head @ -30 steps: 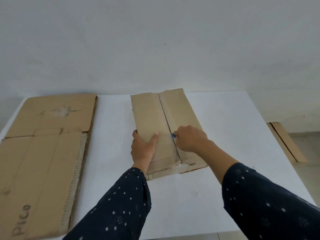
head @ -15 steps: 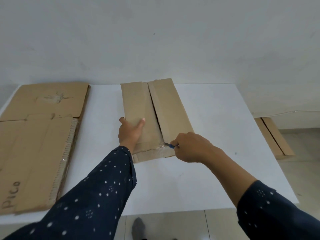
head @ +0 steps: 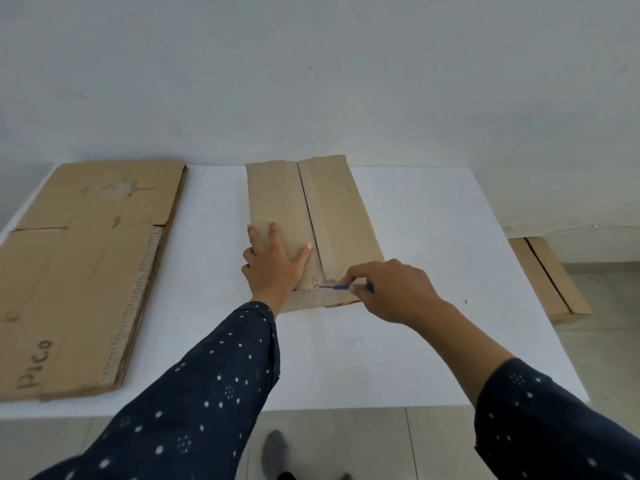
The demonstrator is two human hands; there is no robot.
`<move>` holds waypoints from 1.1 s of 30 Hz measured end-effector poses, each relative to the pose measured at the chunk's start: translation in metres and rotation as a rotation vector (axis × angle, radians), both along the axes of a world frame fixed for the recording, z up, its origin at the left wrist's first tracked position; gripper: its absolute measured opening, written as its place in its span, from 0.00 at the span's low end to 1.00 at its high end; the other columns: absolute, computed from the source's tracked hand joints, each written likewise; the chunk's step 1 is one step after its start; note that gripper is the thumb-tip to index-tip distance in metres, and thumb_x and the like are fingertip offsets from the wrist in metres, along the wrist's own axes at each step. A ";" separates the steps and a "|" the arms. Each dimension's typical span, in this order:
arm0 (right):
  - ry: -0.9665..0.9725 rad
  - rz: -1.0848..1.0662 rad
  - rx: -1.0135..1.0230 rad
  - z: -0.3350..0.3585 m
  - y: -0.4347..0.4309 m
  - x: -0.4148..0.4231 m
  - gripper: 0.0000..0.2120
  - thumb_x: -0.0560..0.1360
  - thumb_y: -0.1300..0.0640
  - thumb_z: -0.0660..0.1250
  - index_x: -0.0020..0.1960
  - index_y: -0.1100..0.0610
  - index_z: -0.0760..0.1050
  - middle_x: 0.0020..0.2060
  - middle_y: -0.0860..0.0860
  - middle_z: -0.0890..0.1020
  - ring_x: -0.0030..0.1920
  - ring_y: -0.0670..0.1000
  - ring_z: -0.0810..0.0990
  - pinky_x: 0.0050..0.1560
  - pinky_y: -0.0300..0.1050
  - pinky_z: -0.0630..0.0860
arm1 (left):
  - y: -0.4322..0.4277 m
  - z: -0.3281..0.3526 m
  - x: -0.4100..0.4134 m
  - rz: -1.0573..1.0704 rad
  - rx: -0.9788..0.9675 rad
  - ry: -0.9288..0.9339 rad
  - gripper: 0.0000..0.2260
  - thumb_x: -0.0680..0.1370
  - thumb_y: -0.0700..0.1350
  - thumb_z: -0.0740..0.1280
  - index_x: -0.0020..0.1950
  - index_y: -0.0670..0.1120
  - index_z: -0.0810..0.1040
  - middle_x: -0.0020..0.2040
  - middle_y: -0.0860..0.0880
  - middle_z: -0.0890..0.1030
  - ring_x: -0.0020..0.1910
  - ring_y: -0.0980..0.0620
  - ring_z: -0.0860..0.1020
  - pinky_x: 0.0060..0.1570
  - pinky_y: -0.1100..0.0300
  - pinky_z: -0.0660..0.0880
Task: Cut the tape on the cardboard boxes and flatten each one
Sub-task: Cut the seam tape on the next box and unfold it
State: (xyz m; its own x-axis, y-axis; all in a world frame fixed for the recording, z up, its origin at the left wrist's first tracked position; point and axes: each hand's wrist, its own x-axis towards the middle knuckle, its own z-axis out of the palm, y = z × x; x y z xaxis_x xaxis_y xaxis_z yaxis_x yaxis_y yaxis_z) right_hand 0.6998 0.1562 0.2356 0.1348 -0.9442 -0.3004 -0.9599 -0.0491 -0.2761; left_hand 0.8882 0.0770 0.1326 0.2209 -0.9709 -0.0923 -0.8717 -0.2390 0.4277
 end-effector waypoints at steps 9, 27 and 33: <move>0.045 0.029 -0.168 -0.024 0.010 0.009 0.13 0.82 0.48 0.58 0.61 0.37 0.76 0.42 0.41 0.79 0.39 0.48 0.73 0.37 0.42 0.67 | 0.000 -0.006 0.003 -0.018 -0.053 0.029 0.36 0.78 0.69 0.58 0.80 0.52 0.54 0.81 0.41 0.46 0.70 0.34 0.63 0.62 0.41 0.71; 0.064 -0.043 -0.171 -0.029 0.012 0.009 0.14 0.83 0.49 0.57 0.63 0.37 0.76 0.48 0.42 0.82 0.45 0.50 0.79 0.37 0.41 0.67 | 0.000 -0.013 -0.002 -0.017 -0.098 -0.069 0.37 0.78 0.68 0.58 0.80 0.50 0.55 0.80 0.37 0.48 0.73 0.35 0.61 0.65 0.40 0.67; 0.052 -0.210 -0.085 -0.025 0.016 -0.008 0.13 0.82 0.49 0.58 0.60 0.37 0.77 0.47 0.45 0.82 0.43 0.52 0.79 0.38 0.42 0.68 | 0.001 -0.012 -0.001 -0.021 -0.079 -0.053 0.37 0.77 0.69 0.58 0.80 0.51 0.54 0.81 0.38 0.47 0.73 0.36 0.60 0.65 0.40 0.67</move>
State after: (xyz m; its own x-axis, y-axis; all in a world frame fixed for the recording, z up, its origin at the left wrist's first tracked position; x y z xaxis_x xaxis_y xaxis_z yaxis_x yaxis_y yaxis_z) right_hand 0.6915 0.1722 0.2110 -0.0806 -0.9722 -0.2197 -0.9644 0.1317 -0.2292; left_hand 0.8873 0.0775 0.1208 0.2032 -0.9791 -0.0038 -0.8982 -0.1880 0.3974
